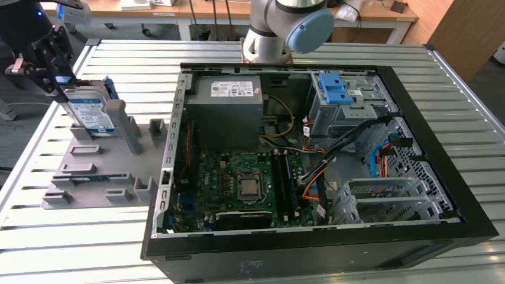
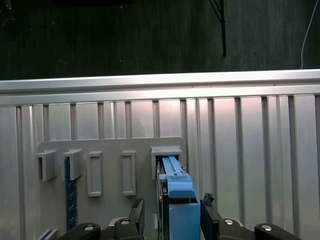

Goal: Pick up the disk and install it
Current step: 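Pick up the disk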

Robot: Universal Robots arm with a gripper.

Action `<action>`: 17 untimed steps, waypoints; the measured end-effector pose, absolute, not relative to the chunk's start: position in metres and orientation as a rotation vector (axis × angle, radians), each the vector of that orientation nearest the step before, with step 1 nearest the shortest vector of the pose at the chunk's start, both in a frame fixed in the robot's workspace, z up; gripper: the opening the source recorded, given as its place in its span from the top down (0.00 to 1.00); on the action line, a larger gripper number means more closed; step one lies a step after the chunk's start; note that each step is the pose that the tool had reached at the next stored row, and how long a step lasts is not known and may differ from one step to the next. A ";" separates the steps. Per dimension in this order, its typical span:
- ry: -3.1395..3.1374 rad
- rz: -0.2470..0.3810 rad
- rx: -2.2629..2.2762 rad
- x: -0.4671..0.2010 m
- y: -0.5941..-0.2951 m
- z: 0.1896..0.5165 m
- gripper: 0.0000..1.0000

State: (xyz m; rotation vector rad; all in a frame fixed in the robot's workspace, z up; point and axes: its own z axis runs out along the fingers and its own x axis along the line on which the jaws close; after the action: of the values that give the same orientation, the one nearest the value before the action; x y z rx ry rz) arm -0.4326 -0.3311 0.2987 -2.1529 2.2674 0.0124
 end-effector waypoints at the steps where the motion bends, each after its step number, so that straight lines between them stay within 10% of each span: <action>1: 2.267 0.012 -2.153 -0.433 -0.331 0.298 0.44; 17: 2.270 0.017 -2.155 -0.433 -0.329 0.289 0.44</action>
State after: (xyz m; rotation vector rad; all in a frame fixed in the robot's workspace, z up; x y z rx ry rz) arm -0.4326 -0.3285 0.2886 -2.1550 2.2696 0.0167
